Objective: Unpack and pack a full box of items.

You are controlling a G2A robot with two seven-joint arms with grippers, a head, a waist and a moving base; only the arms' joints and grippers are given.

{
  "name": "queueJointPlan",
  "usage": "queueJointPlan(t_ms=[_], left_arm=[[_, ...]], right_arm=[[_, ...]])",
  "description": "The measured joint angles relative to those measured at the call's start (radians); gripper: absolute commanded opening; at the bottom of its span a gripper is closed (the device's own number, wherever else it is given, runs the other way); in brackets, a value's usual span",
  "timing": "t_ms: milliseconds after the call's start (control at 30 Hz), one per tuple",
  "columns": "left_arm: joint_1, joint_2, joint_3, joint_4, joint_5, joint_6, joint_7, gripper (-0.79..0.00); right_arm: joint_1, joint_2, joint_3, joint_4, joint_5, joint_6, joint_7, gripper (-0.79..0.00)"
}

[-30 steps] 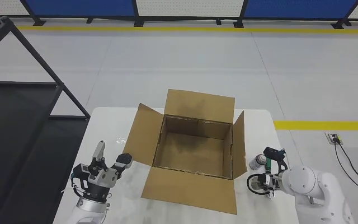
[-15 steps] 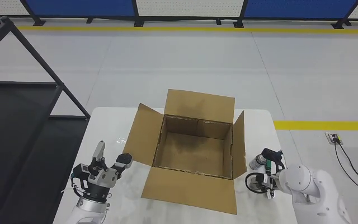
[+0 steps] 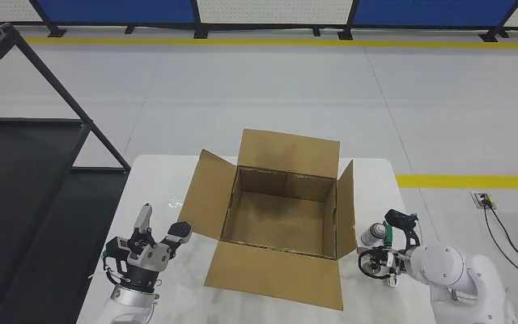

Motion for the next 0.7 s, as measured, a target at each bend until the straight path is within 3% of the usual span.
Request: queueJointPlan(t_ms=[267, 367, 533, 700], left_arm=[[0.000, 0.000, 0.000, 0.000, 0.000, 0.000, 0.000, 0.000], [0.000, 0.000, 0.000, 0.000, 0.000, 0.000, 0.000, 0.000], [0.000, 0.000, 0.000, 0.000, 0.000, 0.000, 0.000, 0.000], [0.000, 0.000, 0.000, 0.000, 0.000, 0.000, 0.000, 0.000]], right_arm=[[-0.148, -0.001, 0.124, -0.254, 0.094, 0.072, -0.186, 0.000], [-0.183, -0.003, 0.155, -0.333, 0.177, 0.027, -0.260, 0.000], [-0.181, -0.007, 0.135, -0.421, 0.180, 0.108, -0.364, 0.000], [-0.175, -0.007, 0.127, -0.427, 0.209, 0.078, -0.378, 0.000]])
